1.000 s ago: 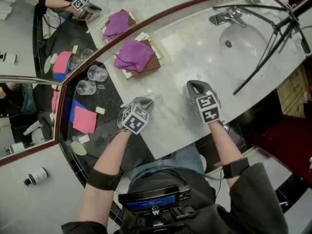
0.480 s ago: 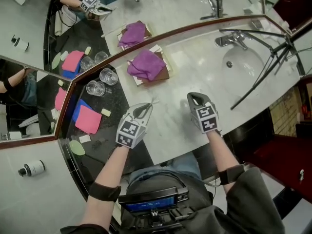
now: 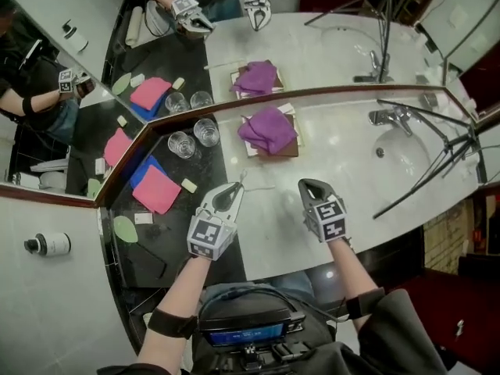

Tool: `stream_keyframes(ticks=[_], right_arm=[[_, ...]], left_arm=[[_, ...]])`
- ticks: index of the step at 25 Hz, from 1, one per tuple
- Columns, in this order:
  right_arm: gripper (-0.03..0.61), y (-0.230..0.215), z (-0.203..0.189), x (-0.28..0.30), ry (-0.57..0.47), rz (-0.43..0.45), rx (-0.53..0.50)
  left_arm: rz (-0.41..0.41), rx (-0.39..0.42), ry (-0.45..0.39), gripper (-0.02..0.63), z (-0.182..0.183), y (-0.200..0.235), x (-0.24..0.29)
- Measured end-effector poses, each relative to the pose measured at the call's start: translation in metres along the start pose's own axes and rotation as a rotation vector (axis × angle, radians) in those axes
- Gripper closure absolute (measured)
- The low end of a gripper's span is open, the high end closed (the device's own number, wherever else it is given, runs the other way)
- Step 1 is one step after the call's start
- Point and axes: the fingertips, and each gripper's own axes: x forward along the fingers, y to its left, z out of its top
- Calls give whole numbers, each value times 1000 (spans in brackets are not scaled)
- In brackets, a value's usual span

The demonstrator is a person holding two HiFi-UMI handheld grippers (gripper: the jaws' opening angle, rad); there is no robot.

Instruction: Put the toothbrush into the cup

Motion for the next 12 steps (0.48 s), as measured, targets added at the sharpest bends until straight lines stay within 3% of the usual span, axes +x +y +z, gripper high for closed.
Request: stream_keyframes(ticks=[12], right_arm=[[563,185,71,82,1,401,-207]], left_arm=[[326,-68,-72,597,-14,160,-49]])
